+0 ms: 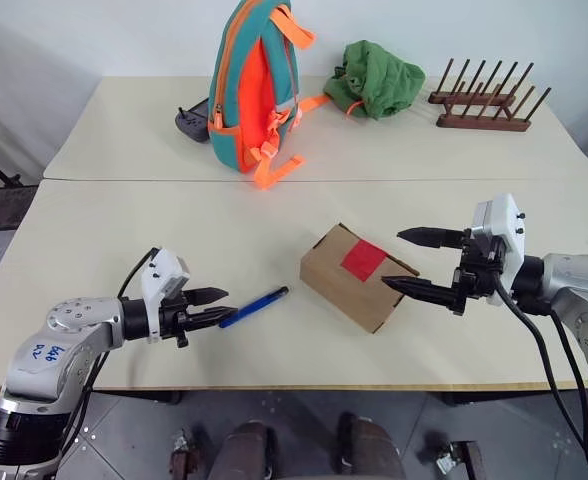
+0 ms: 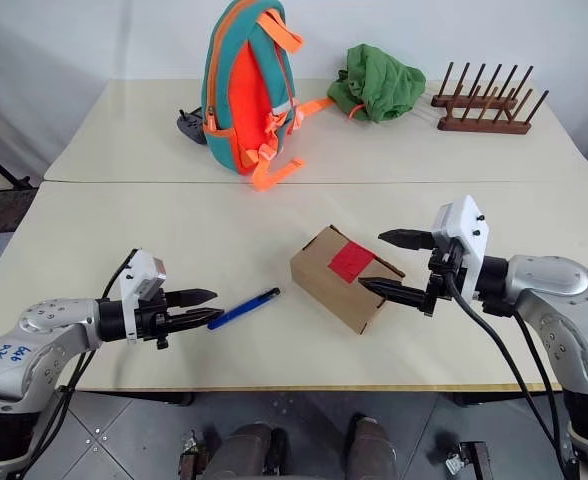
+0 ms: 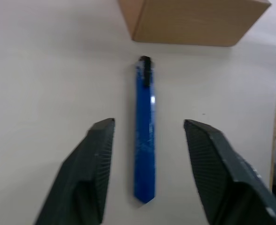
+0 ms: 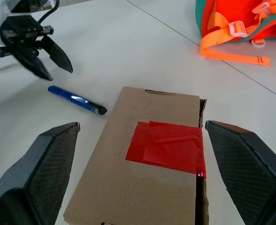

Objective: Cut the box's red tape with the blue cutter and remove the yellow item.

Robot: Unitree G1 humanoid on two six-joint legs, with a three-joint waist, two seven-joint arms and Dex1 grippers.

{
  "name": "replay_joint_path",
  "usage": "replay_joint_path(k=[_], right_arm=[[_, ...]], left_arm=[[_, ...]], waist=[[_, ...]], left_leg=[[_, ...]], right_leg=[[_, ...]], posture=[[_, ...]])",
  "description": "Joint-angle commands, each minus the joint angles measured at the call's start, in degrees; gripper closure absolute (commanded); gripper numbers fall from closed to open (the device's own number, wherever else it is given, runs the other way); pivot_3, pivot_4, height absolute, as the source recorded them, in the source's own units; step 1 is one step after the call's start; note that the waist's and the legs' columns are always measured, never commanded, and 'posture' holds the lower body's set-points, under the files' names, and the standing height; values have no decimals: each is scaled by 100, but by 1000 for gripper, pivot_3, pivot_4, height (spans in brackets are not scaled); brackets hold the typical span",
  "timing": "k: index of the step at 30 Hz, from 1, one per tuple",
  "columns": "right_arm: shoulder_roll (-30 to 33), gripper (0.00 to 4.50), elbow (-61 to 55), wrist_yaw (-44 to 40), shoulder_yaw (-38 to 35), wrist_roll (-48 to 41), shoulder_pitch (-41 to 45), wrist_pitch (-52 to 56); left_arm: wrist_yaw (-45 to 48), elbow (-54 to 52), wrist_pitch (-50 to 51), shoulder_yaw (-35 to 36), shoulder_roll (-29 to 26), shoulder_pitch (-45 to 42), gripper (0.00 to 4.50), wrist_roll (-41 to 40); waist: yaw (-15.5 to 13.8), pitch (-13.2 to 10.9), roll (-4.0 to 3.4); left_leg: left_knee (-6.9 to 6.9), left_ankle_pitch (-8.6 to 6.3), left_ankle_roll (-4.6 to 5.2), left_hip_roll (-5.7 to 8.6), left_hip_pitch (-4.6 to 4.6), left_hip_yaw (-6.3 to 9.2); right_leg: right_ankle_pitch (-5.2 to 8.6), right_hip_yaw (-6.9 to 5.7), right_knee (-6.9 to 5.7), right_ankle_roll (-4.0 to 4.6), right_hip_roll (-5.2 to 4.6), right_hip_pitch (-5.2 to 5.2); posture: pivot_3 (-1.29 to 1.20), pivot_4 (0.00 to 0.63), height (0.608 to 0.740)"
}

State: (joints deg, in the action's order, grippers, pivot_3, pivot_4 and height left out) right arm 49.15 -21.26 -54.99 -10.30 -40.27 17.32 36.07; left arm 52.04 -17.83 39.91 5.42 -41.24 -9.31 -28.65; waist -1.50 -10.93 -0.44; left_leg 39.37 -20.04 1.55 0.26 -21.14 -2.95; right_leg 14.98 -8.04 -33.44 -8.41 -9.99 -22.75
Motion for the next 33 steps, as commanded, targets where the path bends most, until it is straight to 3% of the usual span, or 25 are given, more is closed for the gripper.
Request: replay_joint_path(k=[1, 4, 5, 13, 17, 20, 28, 33], right_arm=[[-55, 0, -177, 60, -206, -74, 19, -109], [-68, 0, -191, 76, -218, -65, -3, -120], [-68, 0, -199, 82, -223, -66, -13, -122], [-34, 0, -366, 127, -359, -137, -177, -84], [-7, 0, -392, 114, -393, -146, -220, -72], [17, 0, -398, 109, -410, -151, -225, -67], [21, 0, -338, 99, -377, -120, -165, -84], [-29, 0, -268, 122, -321, -77, -108, -106]], left_arm=[[-167, 100, -364, -225, 80, -154, 1088, 301], [-316, 338, -592, -462, 129, -230, 144, 635], [-343, 397, -659, -517, 145, -244, 32, 707], [-537, 783, -1044, -934, 152, -217, 32, 1385], [-439, 674, -1027, -953, 183, -97, 32, 1305], [-244, 527, -973, -1000, 64, 82, 631, 1240], [-58, 491, -690, -951, -90, 106, 2809, 1073], [-129, 310, 1122, -593, -111, -182, 4353, 90]], waist=[[-4, 0, 0], [-1, 0, 0], [0, 0, 0], [-16, 1, 0], [-14, 2, -2], [1, 2, -4], [5, 4, -6], [10, 4, -6]], left_leg=[[0, 0, 0, 0, 0, 0], [0, 0, 0, 4, 2, -5], [0, 0, 0, 5, 2, -5], [1, -1, -2, 0, 5, -7], [1, 1, 0, -5, 14, -13], [1, 1, 0, -8, 20, -19], [0, -4, 0, -8, 20, -21], [0, -5, 0, -10, 20, -21]], right_leg=[[0, 0, 0, 0, 1, 0], [0, 3, 0, 0, 4, 0], [0, 3, 1, 0, 7, 0], [0, 11, 1, 0, 9, 1], [-1, 20, -2, 3, 9, 4], [-2, 28, -5, 4, 9, 4], [-2, 27, -3, 3, 10, 2], [-2, 27, -4, 3, 11, 2]], posture=[[0, 150, 740], [0, 150, 740], [0, 150, 740], [0, 150, 740], [0, 150, 740], [0, 150, 740], [0, 150, 740], [0, 150, 740]])
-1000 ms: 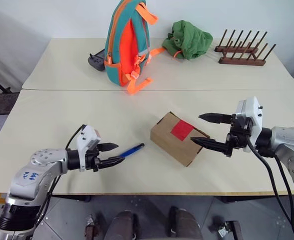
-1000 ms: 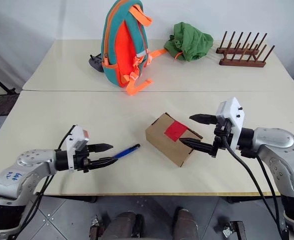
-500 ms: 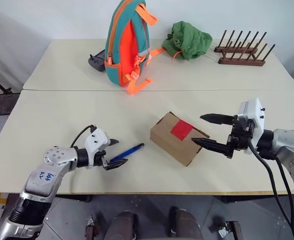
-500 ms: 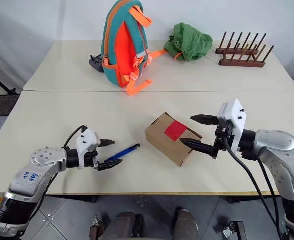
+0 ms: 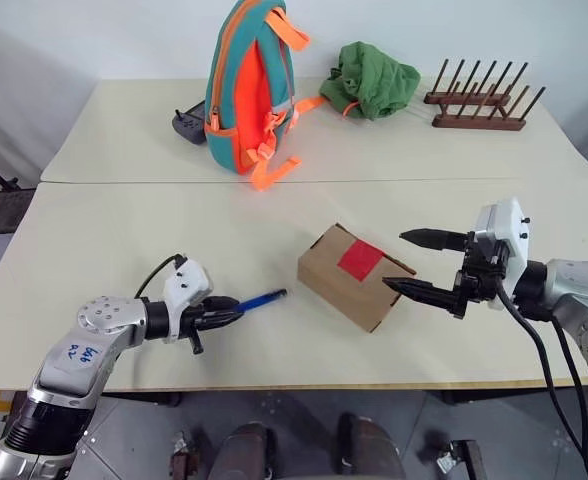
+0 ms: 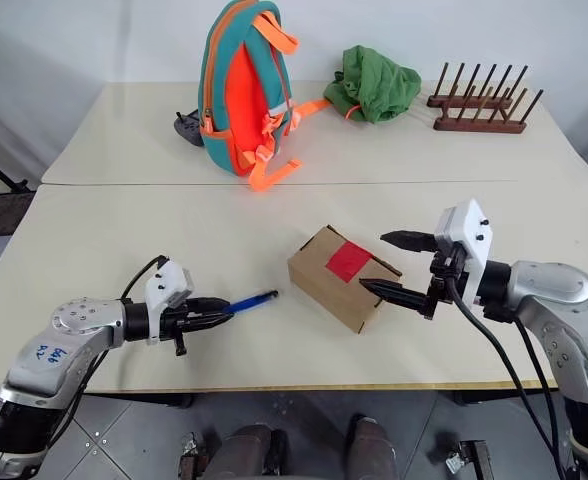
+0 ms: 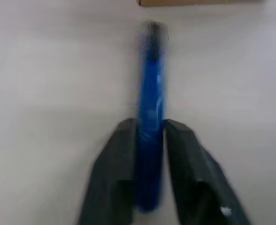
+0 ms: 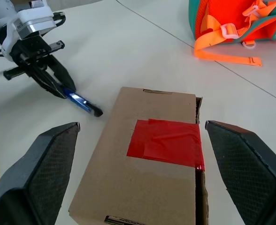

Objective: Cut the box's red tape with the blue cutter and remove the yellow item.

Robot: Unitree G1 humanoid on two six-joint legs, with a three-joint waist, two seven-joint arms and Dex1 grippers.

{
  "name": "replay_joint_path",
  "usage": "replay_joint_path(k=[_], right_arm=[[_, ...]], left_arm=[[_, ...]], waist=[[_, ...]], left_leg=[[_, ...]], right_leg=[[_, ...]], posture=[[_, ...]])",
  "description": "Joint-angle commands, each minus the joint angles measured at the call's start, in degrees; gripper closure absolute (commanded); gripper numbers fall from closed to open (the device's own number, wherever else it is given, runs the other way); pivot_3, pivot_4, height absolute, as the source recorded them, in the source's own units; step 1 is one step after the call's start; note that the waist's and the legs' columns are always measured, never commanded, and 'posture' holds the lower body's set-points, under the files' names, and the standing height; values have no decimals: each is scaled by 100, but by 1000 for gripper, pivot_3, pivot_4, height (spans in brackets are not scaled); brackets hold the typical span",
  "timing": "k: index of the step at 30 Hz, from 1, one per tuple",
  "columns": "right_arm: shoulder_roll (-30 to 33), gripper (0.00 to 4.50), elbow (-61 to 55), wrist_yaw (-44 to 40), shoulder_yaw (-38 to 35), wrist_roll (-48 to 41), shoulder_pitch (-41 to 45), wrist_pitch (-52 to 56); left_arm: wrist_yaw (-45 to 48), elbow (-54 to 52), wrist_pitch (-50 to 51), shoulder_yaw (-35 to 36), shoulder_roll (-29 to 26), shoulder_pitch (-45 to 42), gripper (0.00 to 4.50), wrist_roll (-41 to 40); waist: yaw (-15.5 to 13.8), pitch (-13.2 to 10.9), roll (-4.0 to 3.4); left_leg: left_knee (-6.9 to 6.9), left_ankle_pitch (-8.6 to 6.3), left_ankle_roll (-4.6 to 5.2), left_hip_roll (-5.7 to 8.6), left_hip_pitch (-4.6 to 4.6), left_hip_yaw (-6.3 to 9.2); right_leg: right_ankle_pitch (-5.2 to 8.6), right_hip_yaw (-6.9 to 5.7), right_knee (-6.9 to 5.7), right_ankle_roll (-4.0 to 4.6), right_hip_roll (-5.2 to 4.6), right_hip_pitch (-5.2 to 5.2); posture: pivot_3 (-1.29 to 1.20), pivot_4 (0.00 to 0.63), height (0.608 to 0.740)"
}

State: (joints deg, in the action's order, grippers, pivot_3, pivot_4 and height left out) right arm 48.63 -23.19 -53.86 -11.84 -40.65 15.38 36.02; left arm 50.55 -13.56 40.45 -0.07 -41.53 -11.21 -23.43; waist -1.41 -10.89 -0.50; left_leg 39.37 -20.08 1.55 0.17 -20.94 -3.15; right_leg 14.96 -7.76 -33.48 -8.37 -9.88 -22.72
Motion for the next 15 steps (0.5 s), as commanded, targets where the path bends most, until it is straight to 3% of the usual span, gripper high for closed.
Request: replay_joint_path(k=[1, 11, 15], right_arm=[[10, 0, -74, 20, -156, -37, 96, -99], [-31, 0, -63, 65, -110, -21, 140, -91], [-29, 0, -65, 85, -103, -19, 129, -81]], left_arm=[[-30, -104, 1379, 53, -73, -63, 4464, -603], [-586, 450, 3838, 607, 41, -676, 4464, -1545], [-924, 805, 4275, 877, 223, -842, 3233, -1557]], waist=[[0, 0, 0], [10, 0, 1], [8, 0, 1]], left_leg=[[0, 0, 0, 0, -1, 1], [0, 0, -2, 4, 0, -1], [0, -1, -5, 6, 8, -5]], right_leg=[[0, 0, 0, 0, 1, 0], [0, 1, -1, 0, 11, -1], [0, 6, -6, 0, 17, -1]], posture=[[0, 150, 740], [0, 150, 740], [0, 150, 740]])
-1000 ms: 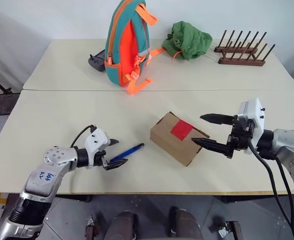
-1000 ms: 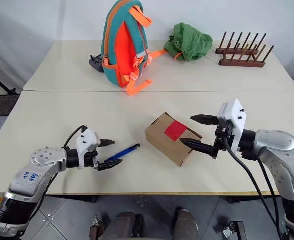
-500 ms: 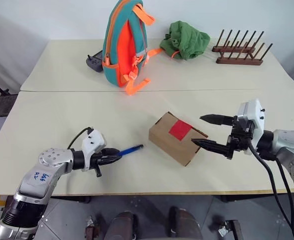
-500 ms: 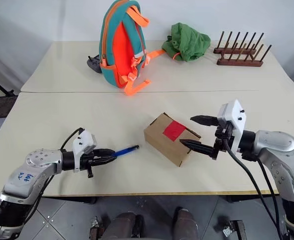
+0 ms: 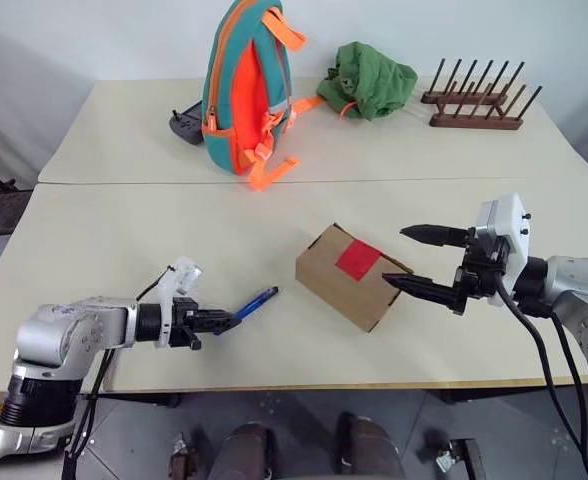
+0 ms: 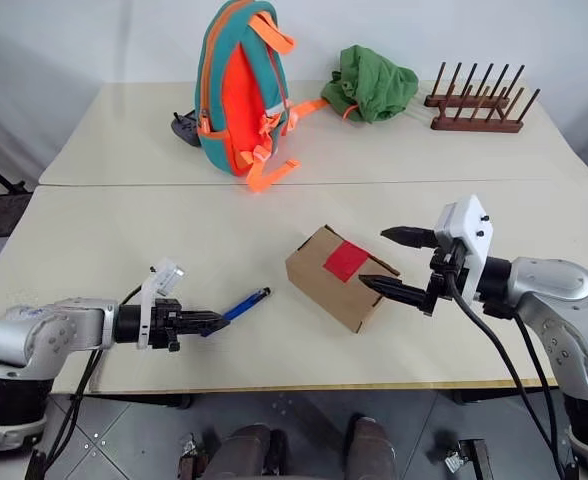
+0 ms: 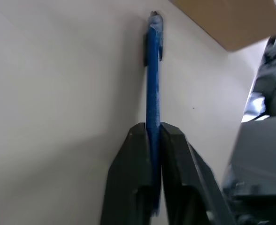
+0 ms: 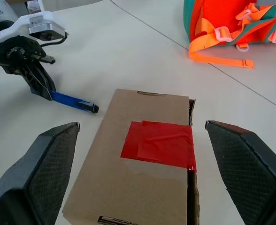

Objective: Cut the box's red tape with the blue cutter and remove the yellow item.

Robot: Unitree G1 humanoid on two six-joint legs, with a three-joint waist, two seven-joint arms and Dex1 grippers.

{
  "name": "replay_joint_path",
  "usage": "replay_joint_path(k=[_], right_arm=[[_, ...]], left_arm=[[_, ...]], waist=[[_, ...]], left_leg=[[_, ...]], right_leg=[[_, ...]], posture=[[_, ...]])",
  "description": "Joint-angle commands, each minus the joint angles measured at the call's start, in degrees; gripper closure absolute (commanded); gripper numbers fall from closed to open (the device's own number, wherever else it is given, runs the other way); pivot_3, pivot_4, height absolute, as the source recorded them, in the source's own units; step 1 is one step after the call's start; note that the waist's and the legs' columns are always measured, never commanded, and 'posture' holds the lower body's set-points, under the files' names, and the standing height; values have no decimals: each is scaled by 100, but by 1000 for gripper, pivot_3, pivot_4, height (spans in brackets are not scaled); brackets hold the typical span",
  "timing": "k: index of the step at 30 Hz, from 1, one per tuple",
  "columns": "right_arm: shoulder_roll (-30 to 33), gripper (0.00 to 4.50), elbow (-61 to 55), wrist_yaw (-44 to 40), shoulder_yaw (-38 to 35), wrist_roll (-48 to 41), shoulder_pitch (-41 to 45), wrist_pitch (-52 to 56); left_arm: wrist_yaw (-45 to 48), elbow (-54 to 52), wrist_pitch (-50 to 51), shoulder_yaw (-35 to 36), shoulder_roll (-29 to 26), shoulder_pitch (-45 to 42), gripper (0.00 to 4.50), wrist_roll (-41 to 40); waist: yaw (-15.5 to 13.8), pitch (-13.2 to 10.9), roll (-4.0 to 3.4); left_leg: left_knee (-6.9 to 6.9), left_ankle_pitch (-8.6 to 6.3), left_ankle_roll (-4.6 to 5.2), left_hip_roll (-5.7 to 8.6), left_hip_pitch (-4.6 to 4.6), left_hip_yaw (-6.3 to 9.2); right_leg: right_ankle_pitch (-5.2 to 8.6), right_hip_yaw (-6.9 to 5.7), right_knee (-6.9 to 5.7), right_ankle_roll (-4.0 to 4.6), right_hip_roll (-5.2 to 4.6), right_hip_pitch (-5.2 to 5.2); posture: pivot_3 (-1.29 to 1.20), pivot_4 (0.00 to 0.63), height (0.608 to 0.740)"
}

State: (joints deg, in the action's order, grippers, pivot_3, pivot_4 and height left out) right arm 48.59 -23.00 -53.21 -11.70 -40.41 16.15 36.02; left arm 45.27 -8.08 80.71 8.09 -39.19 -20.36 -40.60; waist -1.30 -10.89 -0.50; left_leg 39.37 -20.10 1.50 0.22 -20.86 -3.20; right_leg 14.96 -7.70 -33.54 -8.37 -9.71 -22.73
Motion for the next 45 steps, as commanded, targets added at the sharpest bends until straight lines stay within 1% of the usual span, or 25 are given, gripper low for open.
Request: replay_joint_path(k=[1, 2, 4, 6, 12, 13, 16, 18, 23, 26, 28, 31, 35, 37, 42, 45], right_arm=[[-19, 0, -96, 23, -132, -51, 38, -75], [-14, 0, -104, 26, -143, -58, 27, -69], [-4, 0, -111, 35, -159, -64, 13, -60], [1, 0, -113, 43, -168, -70, 10, -51], [17, 0, -86, 25, -153, -66, 25, -46], [17, 0, -80, 17, -146, -66, 30, -47], [-8, 0, -15, 12, -82, -35, 115, -66], [-13, 0, 10, 0, -59, -23, 147, -77], [-8, 0, -14, -3, -83, -32, 126, -65], [-3, 0, -18, -2, -93, -30, 110, -62], [-5, 0, -11, -8, -89, -29, 113, -64], [-18, 0, 19, -9, -61, -16, 150, -71], [-32, 0, 39, -16, -35, 2, 172, -94], [-33, 0, 26, -6, -48, -9, 163, -86], [-34, 0, 6, 2, -59, -12, 150, -88], [-25, 0, -22, -85, -126, -97, 142, -119]], left_arm=[[-447, 201, 73, 29, -34, 96, 2898, 250], [-491, 125, -274, -47, -77, 138, 2649, 413], [-546, -56, -1122, -396, -333, 309, 2117, 914], [-600, -173, -1577, -564, -482, 445, 1586, 1127], [-657, -466, -1836, -545, -470, 628, 96, 981], [-664, -501, -1872, -572, -471, 653, 23, 983], [-723, -547, -1953, -692, -436, 691, 23, 1019], [-685, -666, -2245, -844, -448, 737, 23, 1144], [-755, -983, -3879, -987, -481, 949, 23, 1973], [-780, -944, -4400, -962, -494, 1089, 23, 2294], [-841, -751, -4510, -971, -509, 1155, 23, 2492], [-760, -601, -4592, -1078, -523, 1227, 23, 2633], [-597, -703, -4634, -1196, -497, 1312, 23, 2572], [-561, -854, -4441, -1217, -467, 1326, 23, 2454], [-456, -801, -4204, -1468, -571, 1349, 23, 2558], [-329, -940, -3925, -1532, -670, 1423, 606, 2427]], waist=[[-5, 0, 0], [-6, 0, 0], [-5, 1, -1], [-7, 2, -3], [-9, 4, -6], [-9, 5, -8], [-11, 6, -10], [-12, 9, -14], [-35, 7, -13], [-23, 5, -9], [-22, 5, -9], [-22, 5, -10], [-18, 5, -10], [-16, 5, -10], [-16, 6, -10], [-16, 6, -11]], left_leg=[[0, 0, 0, 0, 2, -1], [0, 0, -1, 0, 5, -3], [-2, 0, -4, -3, 28, -16], [-6, 1, -10, -17, 55, -29], [-8, 2, -49, -35, 69, -47], [-8, 6, -53, -38, 69, -47], [-8, 12, -56, -44, 69, -49], [-8, 12, -54, -44, 68, -52], [-8, 12, -53, -43, 58, -54], [-10, 13, -49, -45, 41, -55], [-14, 25, -27, -45, 22, -58], [-16, 29, -22, -44, -25, -64], [-16, 28, -18, -44, -27, -71], [-16, 26, -15, -45, -27, -72], [-17, 23, -11, -45, -28, -76], [-17, 21, -10, -45, -26, -79]], right_leg=[[0, 2, -1, 0, 0, 1], [0, 4, -1, 0, 0, 2], [0, 18, -3, 1, 0, 15], [-1, 32, -3, 10, 0, 31], [-26, 54, -2, 53, 2, 20], [-30, 54, -4, 59, 4, 19], [-35, 56, -10, 67, 10, 13], [-35, 58, -9, 68, 10, 12], [-36, 60, -3, 68, 8, 3], [-38, 60, 0, 70, 9, -18], [-38, 60, 0, 70, 10, -43], [-40, 58, -22, 67, 11, -88], [-41, 50, -13, 65, 13, -87], [-41, 50, -8, 64, 13, -85], [-43, 48, 0, 61, 13, -85], [-43, 45, 2, 61, 13, -84]], posture=[[0, 150, 740], [0, 150, 740], [0, 150, 740], [0, 150, 740], [0, 150, 740], [0, 150, 740], [0, 150, 740], [0, 150, 740], [0, 150, 740], [0, 150, 740], [0, 150, 740], [0, 150, 740], [0, 150, 740], [0, 150, 740], [0, 150, 740], [0, 150, 740]])
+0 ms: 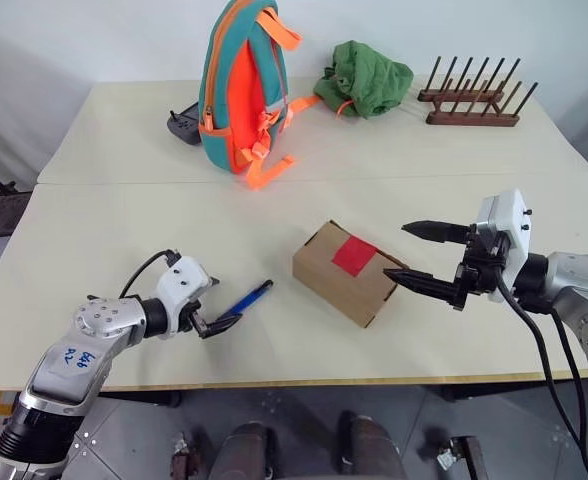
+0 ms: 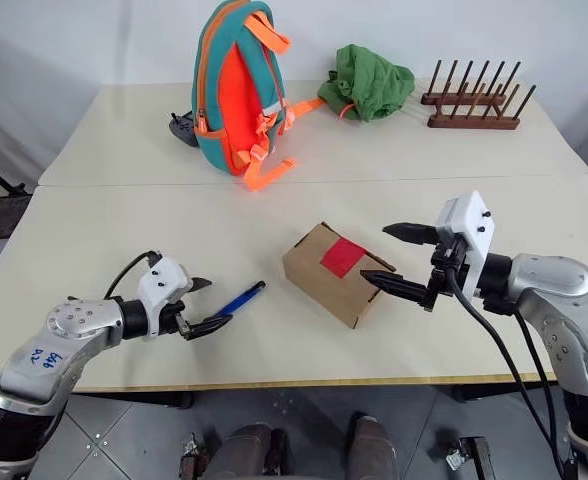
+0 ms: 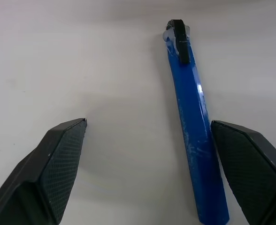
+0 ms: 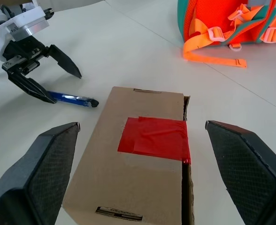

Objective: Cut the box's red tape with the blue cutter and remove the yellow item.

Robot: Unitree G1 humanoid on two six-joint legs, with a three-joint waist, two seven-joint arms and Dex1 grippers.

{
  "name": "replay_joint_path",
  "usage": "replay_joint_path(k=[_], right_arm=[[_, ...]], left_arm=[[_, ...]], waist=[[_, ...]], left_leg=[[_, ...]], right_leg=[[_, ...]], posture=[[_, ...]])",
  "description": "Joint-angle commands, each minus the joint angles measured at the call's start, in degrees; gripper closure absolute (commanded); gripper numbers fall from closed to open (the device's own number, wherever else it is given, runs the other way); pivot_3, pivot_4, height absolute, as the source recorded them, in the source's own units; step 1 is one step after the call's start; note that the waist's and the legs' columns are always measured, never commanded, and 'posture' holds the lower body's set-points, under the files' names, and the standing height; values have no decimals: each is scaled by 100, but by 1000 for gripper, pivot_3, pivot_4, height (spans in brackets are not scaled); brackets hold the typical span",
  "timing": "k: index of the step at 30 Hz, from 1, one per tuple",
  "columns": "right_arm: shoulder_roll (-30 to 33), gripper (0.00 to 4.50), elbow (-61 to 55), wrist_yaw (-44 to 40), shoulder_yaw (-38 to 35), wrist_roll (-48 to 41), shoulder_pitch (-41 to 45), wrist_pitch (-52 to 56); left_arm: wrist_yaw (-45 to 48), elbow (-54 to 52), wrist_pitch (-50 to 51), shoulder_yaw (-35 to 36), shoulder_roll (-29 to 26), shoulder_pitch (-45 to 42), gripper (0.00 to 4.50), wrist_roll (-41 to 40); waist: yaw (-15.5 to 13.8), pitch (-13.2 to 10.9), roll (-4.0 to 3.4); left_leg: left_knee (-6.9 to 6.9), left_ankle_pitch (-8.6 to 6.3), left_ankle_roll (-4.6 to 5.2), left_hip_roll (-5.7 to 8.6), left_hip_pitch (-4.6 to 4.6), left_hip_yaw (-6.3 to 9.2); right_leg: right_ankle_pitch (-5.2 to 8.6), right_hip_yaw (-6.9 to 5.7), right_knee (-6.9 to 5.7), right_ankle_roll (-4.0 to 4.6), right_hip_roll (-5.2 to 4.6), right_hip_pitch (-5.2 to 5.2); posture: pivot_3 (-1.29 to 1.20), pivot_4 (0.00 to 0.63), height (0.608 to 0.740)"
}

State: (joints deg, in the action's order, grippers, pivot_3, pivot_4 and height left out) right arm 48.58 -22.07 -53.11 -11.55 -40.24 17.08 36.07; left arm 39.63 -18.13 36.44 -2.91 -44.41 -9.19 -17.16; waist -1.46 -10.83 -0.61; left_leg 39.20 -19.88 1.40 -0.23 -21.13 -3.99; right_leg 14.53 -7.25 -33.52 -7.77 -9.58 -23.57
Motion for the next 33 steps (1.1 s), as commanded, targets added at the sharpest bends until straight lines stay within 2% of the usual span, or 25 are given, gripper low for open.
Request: replay_joint_path(k=[1, 7, 12, 13, 20, 28, 33], right_arm=[[-29, 0, -136, -166, -186, -175, 33, -157], [-12, 0, -279, -653, -437, -689, -132, -219], [57, 0, -182, -682, -379, -471, -169, -318], [49, 0, -177, -670, -367, -456, -166, -328], [-11, 0, -211, -568, -293, -401, -193, -330], [-31, 0, -160, -532, -240, -348, -175, -343], [-42, 0, -146, -525, -195, -333, -156, -331]], left_arm=[[271, 14, 585, -431, -171, 329, 864, 30], [394, -66, 792, -467, -217, 323, 2581, -47], [356, -78, 824, -550, -173, 310, 3994, 25], [324, -60, 811, -544, -148, 304, 4107, 50], [-27, 126, -713, -319, 43, 377, 4107, 725], [-764, 317, -2842, -253, 40, 653, 4107, 2037], [-1394, 553, -3812, -236, -24, 625, 4107, 3013]], waist=[[2, 1, -1], [7, 3, -6], [8, 9, -13], [6, 10, -14], [-25, 13, -19], [-16, 12, -18], [-4, 9, -13]], left_leg=[[0, -1, 0, 0, 0, -1], [-3, -2, 0, -4, 7, -10], [-3, -5, 3, -4, 8, -15], [-3, -5, 3, -4, 10, -15], [-2, -3, 2, -5, 9, -15], [-3, -3, 3, -6, 8, -14], [-3, -3, 2, -10, 3, -14]], right_leg=[[0, -1, 0, 0, 0, 0], [0, -1, 1, 0, 2, 1], [0, 1, 6, 0, 2, 4], [0, 1, 5, -1, 2, 4], [0, 2, 3, -1, 1, 4], [-1, 3, 3, -1, -2, 2], [-2, -1, 2, 0, -1, -4]], posture=[[0, 150, 740], [0, 150, 740], [0, 150, 740], [0, 150, 740], [0, 150, 740], [0, 150, 740], [0, 150, 740]])
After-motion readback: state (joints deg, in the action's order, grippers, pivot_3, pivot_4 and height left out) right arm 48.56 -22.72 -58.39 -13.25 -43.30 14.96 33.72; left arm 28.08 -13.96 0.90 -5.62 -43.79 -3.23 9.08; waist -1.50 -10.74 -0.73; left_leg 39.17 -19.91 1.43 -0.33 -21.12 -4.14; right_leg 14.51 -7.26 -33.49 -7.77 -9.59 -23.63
